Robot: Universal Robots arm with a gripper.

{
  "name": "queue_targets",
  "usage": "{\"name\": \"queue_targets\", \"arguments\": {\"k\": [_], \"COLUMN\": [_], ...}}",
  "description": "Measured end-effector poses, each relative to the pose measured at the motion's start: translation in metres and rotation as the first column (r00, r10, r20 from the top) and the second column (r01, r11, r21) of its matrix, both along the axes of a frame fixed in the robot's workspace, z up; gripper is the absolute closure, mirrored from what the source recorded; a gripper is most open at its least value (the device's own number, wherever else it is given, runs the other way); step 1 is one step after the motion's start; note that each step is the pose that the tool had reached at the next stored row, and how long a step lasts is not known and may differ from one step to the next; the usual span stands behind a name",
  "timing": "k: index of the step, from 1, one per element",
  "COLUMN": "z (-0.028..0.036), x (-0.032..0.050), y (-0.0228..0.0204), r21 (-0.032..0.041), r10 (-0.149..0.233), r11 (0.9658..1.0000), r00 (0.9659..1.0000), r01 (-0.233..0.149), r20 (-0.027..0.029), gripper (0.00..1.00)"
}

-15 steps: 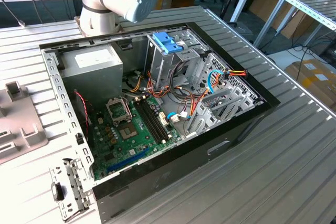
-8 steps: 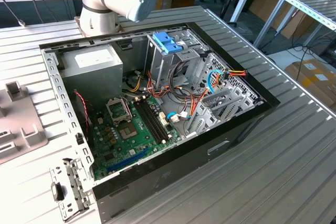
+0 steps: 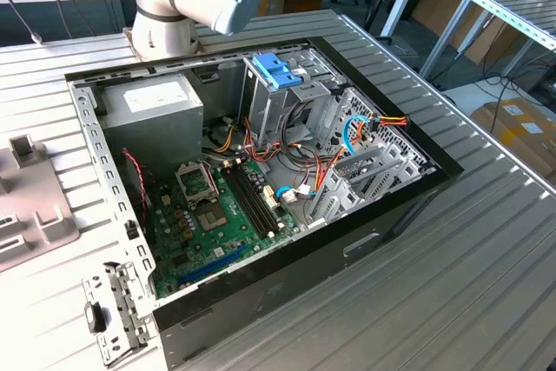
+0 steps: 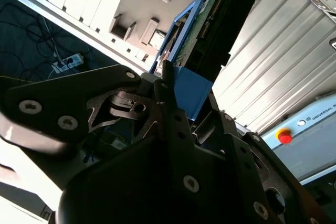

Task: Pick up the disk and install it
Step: 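Pick up the disk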

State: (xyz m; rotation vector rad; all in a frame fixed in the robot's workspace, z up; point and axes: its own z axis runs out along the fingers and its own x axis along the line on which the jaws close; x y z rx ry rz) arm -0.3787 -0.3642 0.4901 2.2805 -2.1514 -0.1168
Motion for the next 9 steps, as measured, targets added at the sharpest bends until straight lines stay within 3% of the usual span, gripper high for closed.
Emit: {"name": "queue_targets", "arguments": {"k": [3,9], "z": [0.0004,0.0089], "x": [0.0057,0.0110], "y": [-0.0022,-0.0034], "r21": [-0.0001,0.0000], "r10": [0.000,-0.001], "r11": [1.0000,1.0000], "r00": [1.0000,1.0000], "r01": [0.000,0.001], "r20": [-0.0017,-0.0017], "gripper": [0.63,0.63]}}
